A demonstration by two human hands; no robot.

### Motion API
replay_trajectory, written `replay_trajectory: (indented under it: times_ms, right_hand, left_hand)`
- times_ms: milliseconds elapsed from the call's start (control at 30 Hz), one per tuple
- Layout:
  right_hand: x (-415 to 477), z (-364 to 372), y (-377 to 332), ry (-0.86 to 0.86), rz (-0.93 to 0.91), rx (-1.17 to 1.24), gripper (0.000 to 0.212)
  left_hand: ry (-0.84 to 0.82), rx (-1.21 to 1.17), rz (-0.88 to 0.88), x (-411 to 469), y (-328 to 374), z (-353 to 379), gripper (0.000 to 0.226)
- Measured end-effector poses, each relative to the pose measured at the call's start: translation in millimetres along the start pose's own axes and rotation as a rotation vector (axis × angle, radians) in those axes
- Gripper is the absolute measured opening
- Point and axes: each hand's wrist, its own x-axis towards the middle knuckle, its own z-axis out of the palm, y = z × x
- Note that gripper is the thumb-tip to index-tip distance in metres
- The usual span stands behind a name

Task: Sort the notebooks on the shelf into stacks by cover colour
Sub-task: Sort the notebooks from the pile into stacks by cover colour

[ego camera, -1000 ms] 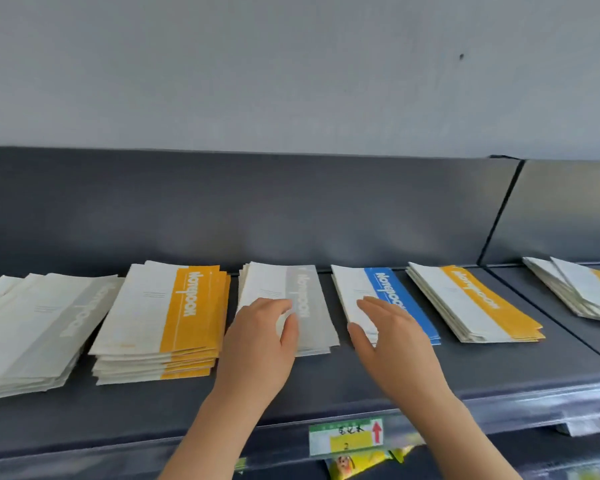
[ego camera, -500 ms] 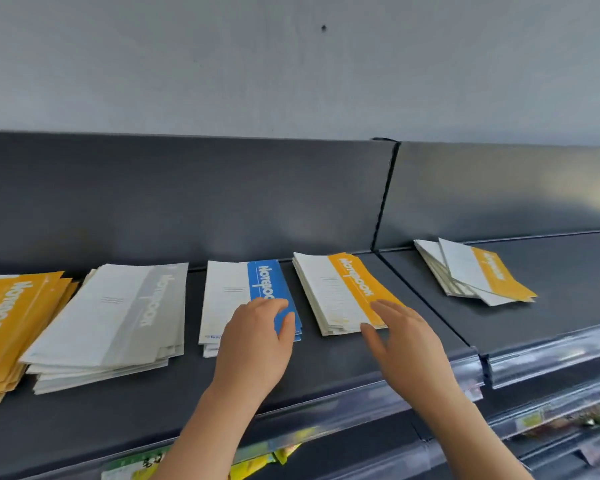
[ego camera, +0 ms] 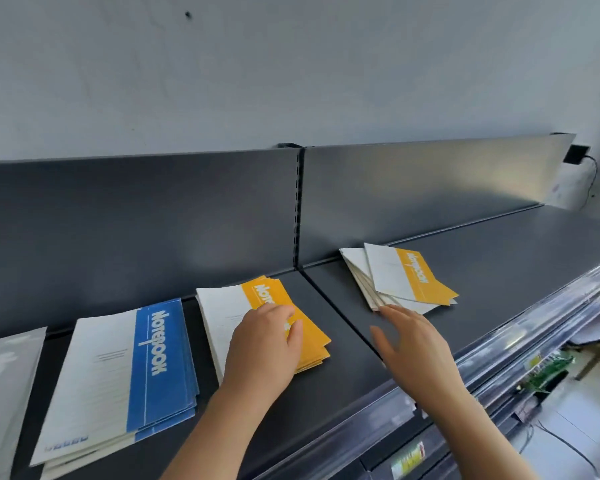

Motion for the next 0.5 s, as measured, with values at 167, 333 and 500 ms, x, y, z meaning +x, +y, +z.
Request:
replay_trajectory:
  times_ms: [167, 333, 500]
  right_hand:
    - [40.7, -0.4, 59.8, -0.010, 0.046, -0.043, 0.035]
    - [87.1, 1.1, 115.0, -0.105, -0.001, -0.091, 0.031]
    - [109.8, 6.6, 149.5, -0.239, -0.208, -0.061, 0.030]
  left_hand:
    - [-0.003, -0.030, -0.018, 29.3, 31.4, 40.3, 0.032]
    - [-0.061, -0.103, -0.127, 59.5, 63.8, 81.8, 0.032]
    - [-0.125, -0.166, -0.209, 82.4, 88.2, 112.7, 0.035]
